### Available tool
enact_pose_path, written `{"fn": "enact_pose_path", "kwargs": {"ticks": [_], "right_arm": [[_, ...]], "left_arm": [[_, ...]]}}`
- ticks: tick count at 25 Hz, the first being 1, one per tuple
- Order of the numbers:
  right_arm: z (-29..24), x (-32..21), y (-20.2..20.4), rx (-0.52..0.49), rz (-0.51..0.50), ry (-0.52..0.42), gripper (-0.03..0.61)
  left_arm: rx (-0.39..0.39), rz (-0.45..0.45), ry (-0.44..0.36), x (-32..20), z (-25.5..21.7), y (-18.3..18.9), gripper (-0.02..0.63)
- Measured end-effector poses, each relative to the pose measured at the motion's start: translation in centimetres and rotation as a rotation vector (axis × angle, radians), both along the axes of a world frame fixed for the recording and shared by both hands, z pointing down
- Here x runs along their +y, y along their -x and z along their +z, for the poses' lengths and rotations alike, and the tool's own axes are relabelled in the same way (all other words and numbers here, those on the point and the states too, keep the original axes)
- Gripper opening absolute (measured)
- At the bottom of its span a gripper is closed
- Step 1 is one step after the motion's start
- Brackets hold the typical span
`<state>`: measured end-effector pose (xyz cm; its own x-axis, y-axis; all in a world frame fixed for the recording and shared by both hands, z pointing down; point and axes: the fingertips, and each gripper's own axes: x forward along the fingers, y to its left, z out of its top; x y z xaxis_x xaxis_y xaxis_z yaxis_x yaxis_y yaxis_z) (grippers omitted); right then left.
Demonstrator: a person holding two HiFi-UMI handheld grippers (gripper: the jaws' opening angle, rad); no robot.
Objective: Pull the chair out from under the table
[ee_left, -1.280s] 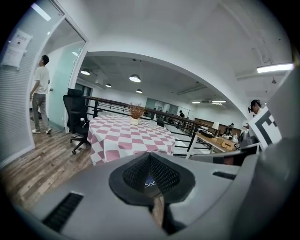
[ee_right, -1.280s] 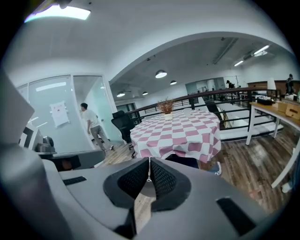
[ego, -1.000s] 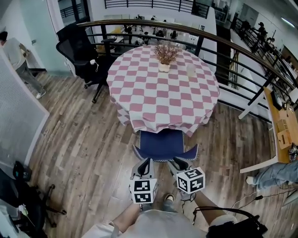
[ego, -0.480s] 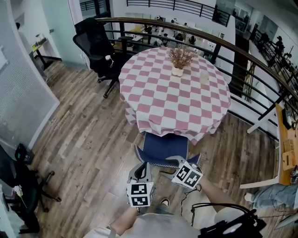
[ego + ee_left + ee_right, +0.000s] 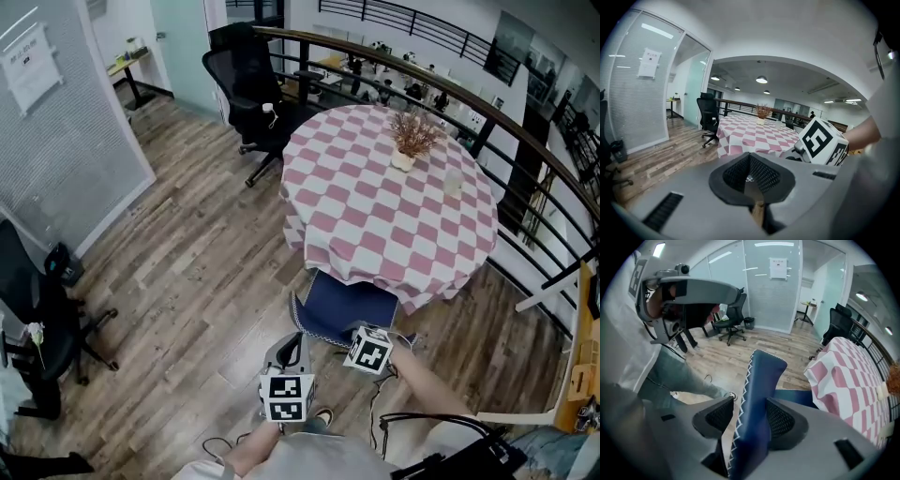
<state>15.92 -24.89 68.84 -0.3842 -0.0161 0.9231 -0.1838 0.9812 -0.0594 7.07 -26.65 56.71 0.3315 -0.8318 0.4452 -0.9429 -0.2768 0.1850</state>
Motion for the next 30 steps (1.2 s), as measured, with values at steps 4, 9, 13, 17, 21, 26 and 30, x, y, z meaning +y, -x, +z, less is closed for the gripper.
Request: {"fn": "enact_pose_path", "kwargs": {"ticks": [4, 9, 13, 17, 21, 26, 30], "right_arm": [[1.6, -1.0, 0.2, 0.046, 0.006, 0.017, 0.222], [3.3, -0.7, 0.4, 0.136, -0.061, 0.031, 0.221], [3.2, -0.6, 0.4, 0.139, -0.067, 0.052, 0.188], [3.2, -0.5, 0.6, 0.128, -0.056, 0.041, 0.154], [3.0, -0.4, 0.7, 0.113, -0.017, 0.052, 0.129], [3.0, -0.8, 0.4, 0.093, 0.050, 0.051, 0.110], [3.0, -0.3, 0.5, 0.103, 0.050, 0.024, 0.102]], "left_arm": [[-0.001, -0.028, 0.004, 0.3, 0.0, 0.4, 0.005], [0.005, -0.059, 0.008, 0.9, 0.2, 0.9, 0.005], [0.011, -0.067, 0.024, 1.0, 0.6, 1.3, 0.005], [0.015, -0.070, 0.024, 1.1, 0.6, 1.7, 0.005], [0.021, -0.067, 0.034, 1.2, 0.7, 2.1, 0.005], [0.020, -0.051, 0.031, 1.6, 0.6, 2.2, 0.005], [0.011, -0.043, 0.035, 2.2, 0.7, 2.7, 0.005]]}}
